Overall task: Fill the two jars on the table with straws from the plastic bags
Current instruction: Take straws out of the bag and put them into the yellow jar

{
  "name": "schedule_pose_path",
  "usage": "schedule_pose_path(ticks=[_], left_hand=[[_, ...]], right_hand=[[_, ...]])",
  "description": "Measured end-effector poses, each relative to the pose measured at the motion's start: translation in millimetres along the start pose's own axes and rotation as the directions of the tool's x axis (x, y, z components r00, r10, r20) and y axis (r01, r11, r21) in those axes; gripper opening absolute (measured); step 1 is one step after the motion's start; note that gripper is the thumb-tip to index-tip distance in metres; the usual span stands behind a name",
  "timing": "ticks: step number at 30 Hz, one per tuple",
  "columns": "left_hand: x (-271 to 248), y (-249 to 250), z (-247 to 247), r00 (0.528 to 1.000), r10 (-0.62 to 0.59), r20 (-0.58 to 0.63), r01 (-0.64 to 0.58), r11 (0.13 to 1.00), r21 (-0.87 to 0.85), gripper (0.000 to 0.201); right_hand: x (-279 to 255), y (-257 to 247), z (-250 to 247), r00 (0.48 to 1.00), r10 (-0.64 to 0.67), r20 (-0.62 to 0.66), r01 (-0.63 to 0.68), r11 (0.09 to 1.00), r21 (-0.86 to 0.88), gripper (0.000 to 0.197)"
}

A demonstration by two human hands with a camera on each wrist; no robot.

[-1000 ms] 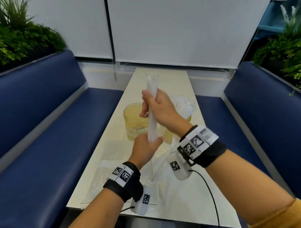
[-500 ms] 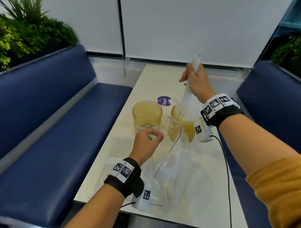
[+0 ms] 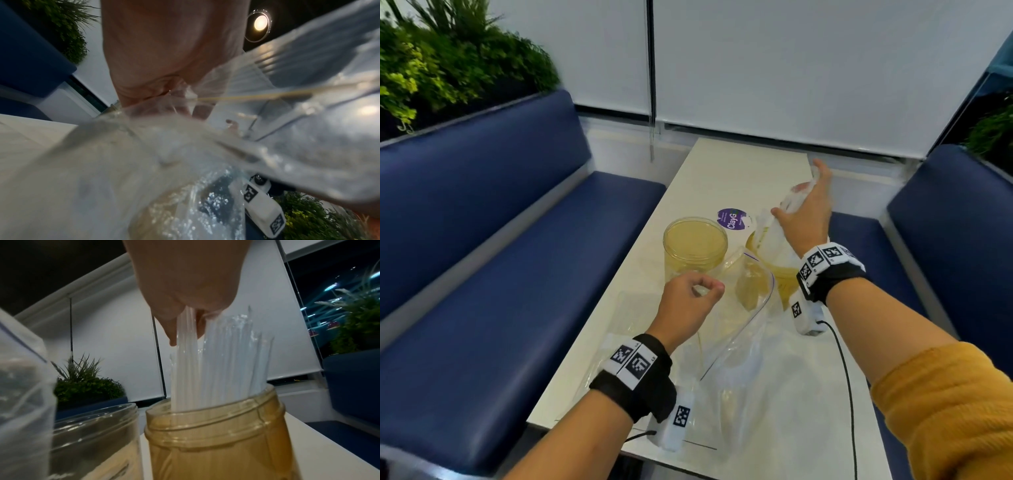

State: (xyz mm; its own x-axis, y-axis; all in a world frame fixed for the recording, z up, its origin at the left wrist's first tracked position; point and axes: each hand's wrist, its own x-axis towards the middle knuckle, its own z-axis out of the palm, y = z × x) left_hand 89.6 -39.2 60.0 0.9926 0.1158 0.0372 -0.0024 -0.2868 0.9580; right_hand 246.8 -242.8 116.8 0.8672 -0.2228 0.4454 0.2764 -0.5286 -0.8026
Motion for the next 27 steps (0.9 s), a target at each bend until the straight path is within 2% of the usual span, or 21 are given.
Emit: schedule_pose_path(ticks=[2, 3, 5, 7, 8, 11, 13, 14, 16, 17, 18, 20, 22, 23, 25, 27], left_hand=[[1.0, 1.2, -0.5, 1.000, 0.002, -0.003, -0.002, 1.000, 0.000, 0.013], [1.2, 2.0, -0.7, 1.000, 0.003, -0.006, -0.003, 1.000, 0.000, 0.014], [1.9, 2.6, -0.7, 1.000, 0.002, -0.009, -0.002, 1.000, -0.003, 0.014], [3.1, 4.5, -0.7, 1.000, 0.006, -0.008, -0.006, 1.000, -0.009, 0.014], [4.1, 6.0, -0.7, 1.000, 0.013, -0.008, -0.013, 1.000, -0.013, 0.013], [7.6, 10.5, -0.5, 1.000, 0.027, -0.003, -0.027, 0.999, -0.019, 0.013], [8.7, 13.0, 0.1, 0.999, 0.033, 0.023, -0.033, 0.999, -0.007, 0.022], [8.5, 13.8, 0.6, 0.999, 0.035, 0.040, -0.035, 0.999, 0.000, 0.026], [6.9, 14.0, 1.6, 0.997, 0.054, 0.053, -0.055, 0.998, 0.012, 0.029], [5.8, 13.7, 2.3, 0.995, 0.077, 0.056, -0.079, 0.997, 0.026, 0.030], [4.6, 13.8, 2.8, 0.992, 0.107, 0.061, -0.110, 0.993, 0.050, 0.032], [1.4, 15.8, 3.3, 0.982, 0.174, 0.078, -0.182, 0.977, 0.114, 0.038], [-0.8, 19.2, 3.7, 0.966, 0.231, 0.118, -0.247, 0.956, 0.159, 0.049], [-1.9, 21.4, 4.2, 0.958, 0.248, 0.141, -0.270, 0.949, 0.166, 0.054], [-3.3, 24.9, 5.1, 0.949, 0.267, 0.166, -0.293, 0.943, 0.159, 0.061], [-2.4, 27.0, 5.3, 0.936, 0.307, 0.172, -0.332, 0.931, 0.149, 0.066]], right_hand=[[0.3, 1.9, -4.4, 0.998, -0.032, -0.059, 0.032, 0.999, -0.005, 0.103], [0.5, 4.6, -6.2, 0.996, -0.055, -0.070, 0.052, 0.998, -0.034, 0.095], [0.0, 13.3, -6.7, 0.990, -0.138, -0.032, 0.128, 0.971, -0.203, 0.059], [-2.5, 21.3, -4.7, 0.985, -0.166, 0.051, 0.172, 0.891, -0.419, 0.021], [-3.6, 24.3, -3.0, 0.980, -0.166, 0.110, 0.199, 0.847, -0.492, 0.018], [-5.7, 24.3, -1.4, 0.924, -0.206, 0.322, 0.373, 0.674, -0.638, 0.035], [-3.9, 22.2, -3.4, 0.912, -0.237, 0.334, 0.405, 0.642, -0.651, 0.038], [-3.4, 21.8, -5.0, 0.908, -0.211, 0.362, 0.411, 0.621, -0.667, 0.041], [-6.8, 20.3, -7.8, 0.879, -0.075, 0.471, 0.429, 0.555, -0.712, 0.048], [-9.2, 19.4, -10.4, 0.870, -0.033, 0.493, 0.426, 0.555, -0.715, 0.049], [-11.6, 16.8, -14.1, 0.873, -0.050, 0.486, 0.423, 0.575, -0.700, 0.047], [-18.4, 0.2, -25.1, 0.886, -0.227, 0.404, 0.445, 0.661, -0.604, 0.037], [-31.0, -31.3, -34.1, 0.859, -0.393, 0.330, 0.507, 0.745, -0.434, 0.023], [-39.2, -49.8, -38.5, 0.835, -0.410, 0.366, 0.534, 0.765, -0.361, 0.020], [-58.7, -83.3, -46.6, 0.765, -0.324, 0.557, 0.548, 0.782, -0.298, 0.028], [-77.3, -95.7, -49.6, 0.644, -0.073, 0.761, 0.505, 0.788, -0.352, 0.035]])
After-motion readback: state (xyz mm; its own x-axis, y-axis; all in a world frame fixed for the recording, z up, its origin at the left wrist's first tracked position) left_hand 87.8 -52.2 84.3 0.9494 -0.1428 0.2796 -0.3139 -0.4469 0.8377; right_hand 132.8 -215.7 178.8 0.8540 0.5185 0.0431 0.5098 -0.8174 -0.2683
